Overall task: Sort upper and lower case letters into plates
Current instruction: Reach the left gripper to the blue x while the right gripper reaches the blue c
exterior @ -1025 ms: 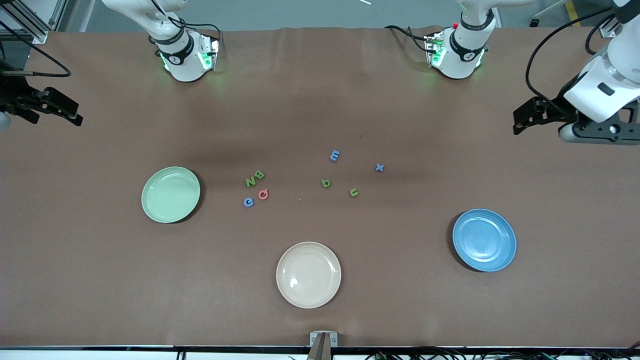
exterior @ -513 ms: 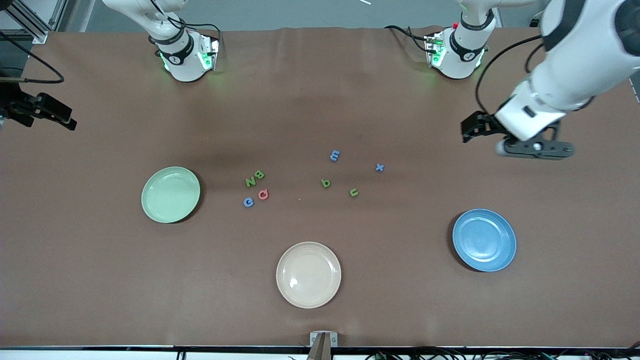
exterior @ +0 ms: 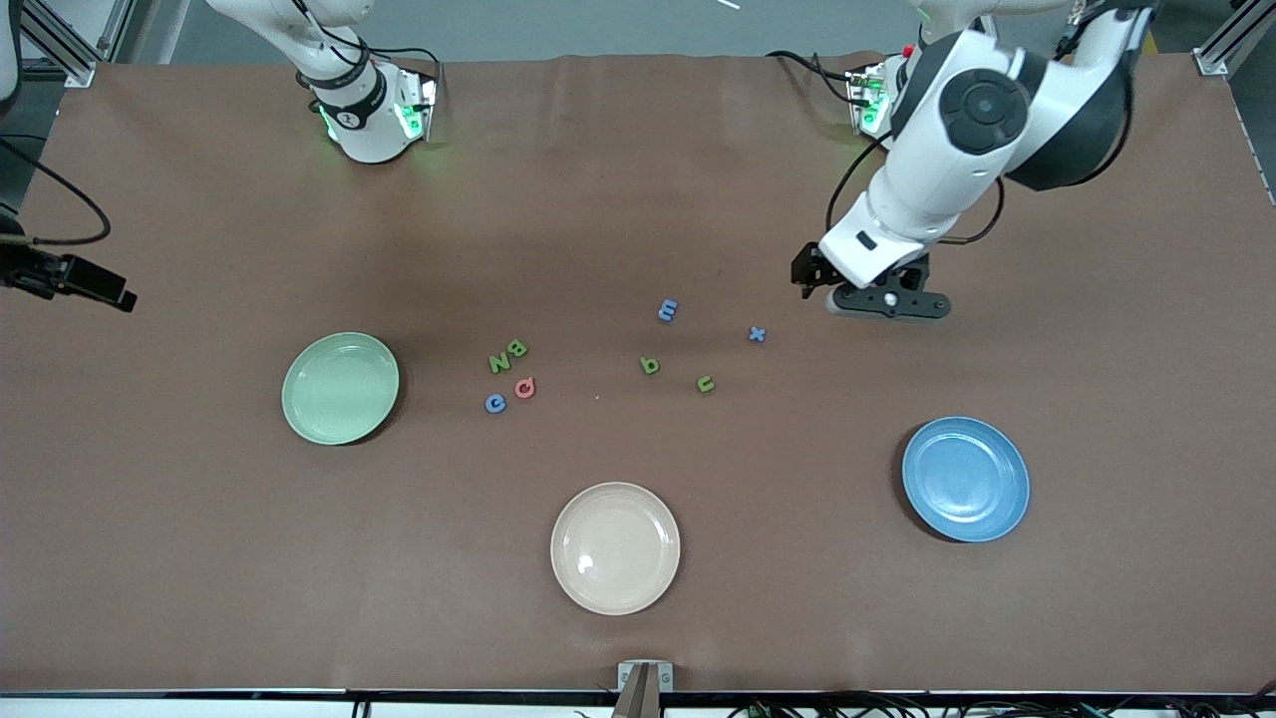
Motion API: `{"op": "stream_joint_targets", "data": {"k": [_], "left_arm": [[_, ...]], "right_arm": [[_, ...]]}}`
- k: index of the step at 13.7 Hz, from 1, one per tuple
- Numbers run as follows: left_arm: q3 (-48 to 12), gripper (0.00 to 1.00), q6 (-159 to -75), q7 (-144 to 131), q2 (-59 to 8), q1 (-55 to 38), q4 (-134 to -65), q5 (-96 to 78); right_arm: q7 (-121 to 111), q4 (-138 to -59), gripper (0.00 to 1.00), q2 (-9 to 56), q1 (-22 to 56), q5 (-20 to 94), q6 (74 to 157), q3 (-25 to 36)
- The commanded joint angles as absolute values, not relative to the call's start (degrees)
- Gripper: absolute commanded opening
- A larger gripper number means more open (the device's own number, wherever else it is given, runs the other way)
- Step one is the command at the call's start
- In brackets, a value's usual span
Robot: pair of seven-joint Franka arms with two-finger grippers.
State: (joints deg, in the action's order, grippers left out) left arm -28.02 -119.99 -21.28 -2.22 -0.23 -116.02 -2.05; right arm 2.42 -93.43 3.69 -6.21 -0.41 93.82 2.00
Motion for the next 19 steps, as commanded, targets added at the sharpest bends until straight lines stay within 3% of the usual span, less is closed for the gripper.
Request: {"op": "stream_joint_targets", "data": {"k": [1, 4, 7, 11, 14, 19], "left_arm": [[-28.47, 1.0, -128.38, -21.45, -2.63, -0.87, -122.68, -0.97], [-28.48, 1.0, -136.9, -21.53, -5.35, -1.93, -126.9, 0.09], [-28.48, 1.0, -139.3, -21.62, -8.6, -3.51, -127.53, 1.74], [-28.48, 0.97, -141.94, -25.74, -12.38, -5.44, -127.71, 5.88], [-28.56, 0.94, -142.47, -29.35, -14.76, -5.98, -127.79, 10.09], [-28.48, 0.88, -147.56, -33.83, -20.91, -7.29, -127.88, 13.97]], "right_arm": [[1.76, -92.11, 1.0, 10.51, -7.03, -1.32, 94.66, 1.41], [1.75, -93.59, 1.0, 13.27, -8.79, 0.0, 99.21, 1.14], [9.2, -95.8, 1.0, 13.53, -5.46, 3.34, 102.21, 0.97], [23.07, -98.78, 1.0, 16.25, 3.84, 3.43, 109.31, 1.05], [34.68, -104.66, 1.0, 16.87, 11.31, 3.43, 118.97, 1.05], [48.07, -105.82, 0.99, 26.08, 17.75, 3.34, 132.07, 1.05]]}}
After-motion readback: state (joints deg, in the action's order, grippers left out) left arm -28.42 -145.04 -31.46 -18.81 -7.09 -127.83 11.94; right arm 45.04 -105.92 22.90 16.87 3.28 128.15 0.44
